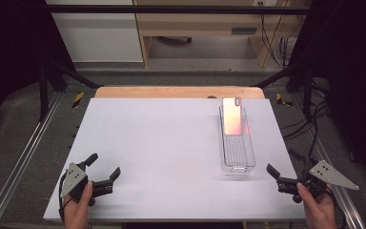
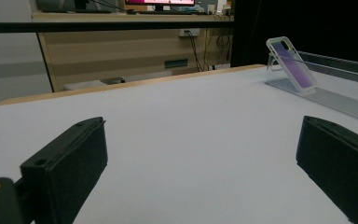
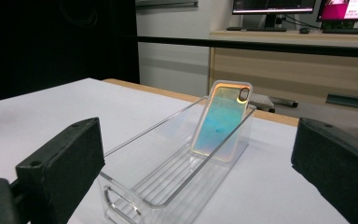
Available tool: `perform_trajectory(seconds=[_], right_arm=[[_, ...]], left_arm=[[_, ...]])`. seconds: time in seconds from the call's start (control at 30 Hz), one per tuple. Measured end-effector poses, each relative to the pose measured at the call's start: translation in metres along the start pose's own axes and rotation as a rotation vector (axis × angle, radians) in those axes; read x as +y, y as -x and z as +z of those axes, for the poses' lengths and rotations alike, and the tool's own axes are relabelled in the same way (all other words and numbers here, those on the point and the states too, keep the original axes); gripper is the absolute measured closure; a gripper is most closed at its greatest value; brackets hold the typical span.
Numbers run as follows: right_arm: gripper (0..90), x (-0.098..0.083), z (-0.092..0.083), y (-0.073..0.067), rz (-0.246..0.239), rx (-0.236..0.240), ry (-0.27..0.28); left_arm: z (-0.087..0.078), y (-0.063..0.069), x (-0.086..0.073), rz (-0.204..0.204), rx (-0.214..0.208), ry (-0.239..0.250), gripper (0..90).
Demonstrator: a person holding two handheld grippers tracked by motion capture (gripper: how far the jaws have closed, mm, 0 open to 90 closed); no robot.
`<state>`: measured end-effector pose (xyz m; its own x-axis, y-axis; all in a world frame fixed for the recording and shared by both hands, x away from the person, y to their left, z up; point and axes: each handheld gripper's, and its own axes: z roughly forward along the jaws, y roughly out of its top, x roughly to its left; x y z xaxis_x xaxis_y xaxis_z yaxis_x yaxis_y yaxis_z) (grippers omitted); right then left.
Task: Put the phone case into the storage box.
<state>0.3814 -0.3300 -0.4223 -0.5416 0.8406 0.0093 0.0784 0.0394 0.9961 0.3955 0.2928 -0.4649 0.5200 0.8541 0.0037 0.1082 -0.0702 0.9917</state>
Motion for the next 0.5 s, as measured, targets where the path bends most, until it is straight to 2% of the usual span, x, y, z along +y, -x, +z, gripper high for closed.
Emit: perform_trajectory(seconds=[0.23, 0.5], right_arm=[[2.7, -0.02, 0.005, -0.007, 0.019, 0.017, -0.007], [2.7, -0.025, 0.011, -0.017, 0.0, 0.053, -0.005]], left_arm=[[-0.002, -0.004, -0.001, 0.013, -0.01, 0.012, 1.5], [-0.002, -0.002, 0.0, 0.032, -0.031, 0.021, 1.4]])
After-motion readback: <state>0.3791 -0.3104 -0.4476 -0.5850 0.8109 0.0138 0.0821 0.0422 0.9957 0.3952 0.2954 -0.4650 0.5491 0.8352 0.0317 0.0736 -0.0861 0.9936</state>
